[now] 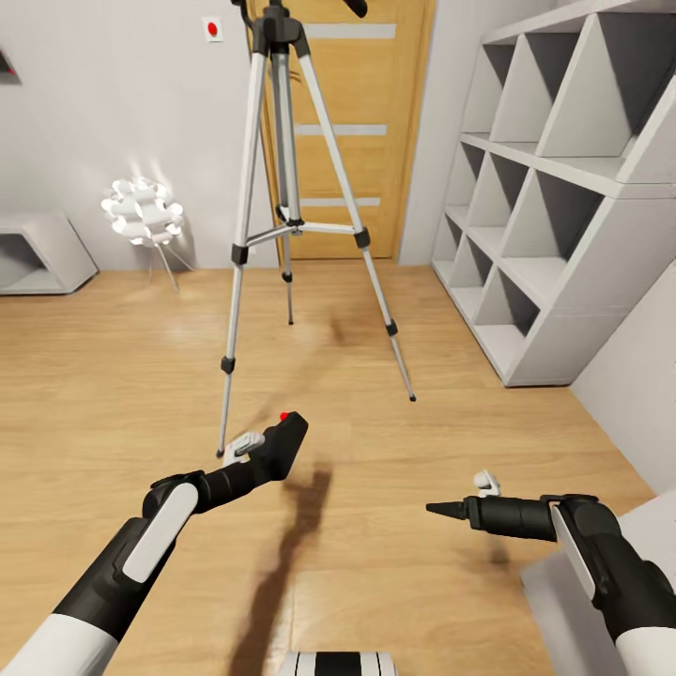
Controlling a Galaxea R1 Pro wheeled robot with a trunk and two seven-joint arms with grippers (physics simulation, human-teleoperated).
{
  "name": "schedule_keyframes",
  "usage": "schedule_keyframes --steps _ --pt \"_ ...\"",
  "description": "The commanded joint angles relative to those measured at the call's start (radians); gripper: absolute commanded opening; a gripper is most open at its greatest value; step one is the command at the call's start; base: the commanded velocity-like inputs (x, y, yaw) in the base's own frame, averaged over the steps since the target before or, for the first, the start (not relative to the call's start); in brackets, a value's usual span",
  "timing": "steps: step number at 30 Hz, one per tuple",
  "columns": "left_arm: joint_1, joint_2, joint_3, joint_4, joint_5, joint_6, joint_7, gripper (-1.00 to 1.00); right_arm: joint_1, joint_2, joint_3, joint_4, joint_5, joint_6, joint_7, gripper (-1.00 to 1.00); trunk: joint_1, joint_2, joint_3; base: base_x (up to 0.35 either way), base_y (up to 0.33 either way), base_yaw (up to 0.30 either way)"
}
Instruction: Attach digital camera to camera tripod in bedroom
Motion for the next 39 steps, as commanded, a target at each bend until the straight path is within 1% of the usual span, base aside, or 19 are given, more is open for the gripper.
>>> schedule_keyframes --steps 1,27,32,33,39 --pt "-0.001 0.001 -0.002 -0.001 0.008 0.002 0.009 -1.00 0.000 0.000 0.000 0.000 -0.003 0.008 0.001 1.00 -0.001 0.000 0.003 0.000 0.000 0.000" --pt "-0.001 -0.001 -0.002 -0.002 0.004 0.002 0.013 -1.00 0.000 0.001 0.000 0.000 -0.002 0.008 0.001 1.00 -0.012 0.006 0.104 0.000 0.000 0.000" --pt "-0.001 -0.001 -0.003 -0.004 0.006 0.002 0.067 -1.00 0.000 0.001 0.000 0.000 -0.002 0.008 0.001 1.00 -0.015 0.007 0.123 0.000 0.000 0.000" --pt "-0.001 -0.001 -0.006 -0.005 0.007 0.002 0.094 -1.00 0.000 0.000 0.000 0.000 -0.002 0.008 0.000 1.00 -0.015 0.007 0.127 0.000 0.000 0.000" --pt "-0.001 -0.001 -0.014 -0.007 0.007 0.001 0.103 -1.00 0.000 0.000 -0.001 0.000 -0.003 0.009 0.001 1.00 -0.018 0.009 0.150 0.000 0.000 0.000"
